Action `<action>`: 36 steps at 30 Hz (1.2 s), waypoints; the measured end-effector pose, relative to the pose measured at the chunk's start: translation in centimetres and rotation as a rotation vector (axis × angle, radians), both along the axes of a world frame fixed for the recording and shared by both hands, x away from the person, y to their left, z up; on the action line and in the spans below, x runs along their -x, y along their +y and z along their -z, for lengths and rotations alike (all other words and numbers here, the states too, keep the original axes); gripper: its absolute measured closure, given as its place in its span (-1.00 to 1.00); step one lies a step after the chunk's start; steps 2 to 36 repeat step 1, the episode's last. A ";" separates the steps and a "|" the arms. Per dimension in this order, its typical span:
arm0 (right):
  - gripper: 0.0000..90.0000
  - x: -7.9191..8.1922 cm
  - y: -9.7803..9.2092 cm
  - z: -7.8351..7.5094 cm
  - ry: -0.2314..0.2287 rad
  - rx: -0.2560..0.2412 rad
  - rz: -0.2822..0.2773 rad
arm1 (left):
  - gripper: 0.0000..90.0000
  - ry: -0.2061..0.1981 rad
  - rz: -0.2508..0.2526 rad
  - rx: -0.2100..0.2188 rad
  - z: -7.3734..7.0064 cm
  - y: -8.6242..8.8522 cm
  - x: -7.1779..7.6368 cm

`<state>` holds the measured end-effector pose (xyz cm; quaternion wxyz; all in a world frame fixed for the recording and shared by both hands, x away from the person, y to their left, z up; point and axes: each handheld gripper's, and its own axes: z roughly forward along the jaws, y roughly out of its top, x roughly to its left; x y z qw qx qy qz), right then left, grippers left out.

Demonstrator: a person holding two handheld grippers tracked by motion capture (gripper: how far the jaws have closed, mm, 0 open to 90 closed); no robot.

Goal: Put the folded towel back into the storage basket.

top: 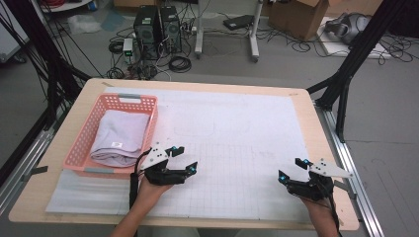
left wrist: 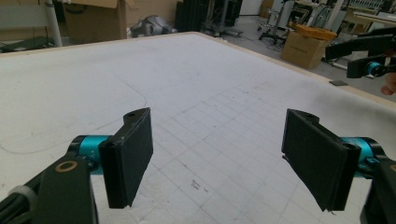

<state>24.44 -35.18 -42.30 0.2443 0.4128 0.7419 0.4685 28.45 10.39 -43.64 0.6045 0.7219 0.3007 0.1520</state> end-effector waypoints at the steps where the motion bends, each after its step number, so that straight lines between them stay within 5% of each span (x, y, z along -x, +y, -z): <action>1: -0.57 0.0 0.0 0.0 0.004 -0.001 -0.002 | -0.44 0.000 0.000 0.000 0.0 0.0 0.0; 36: -0.57 0.0 0.0 0.0 0.004 -0.001 -0.002 | -0.44 0.000 0.000 0.000 0.0 0.0 0.0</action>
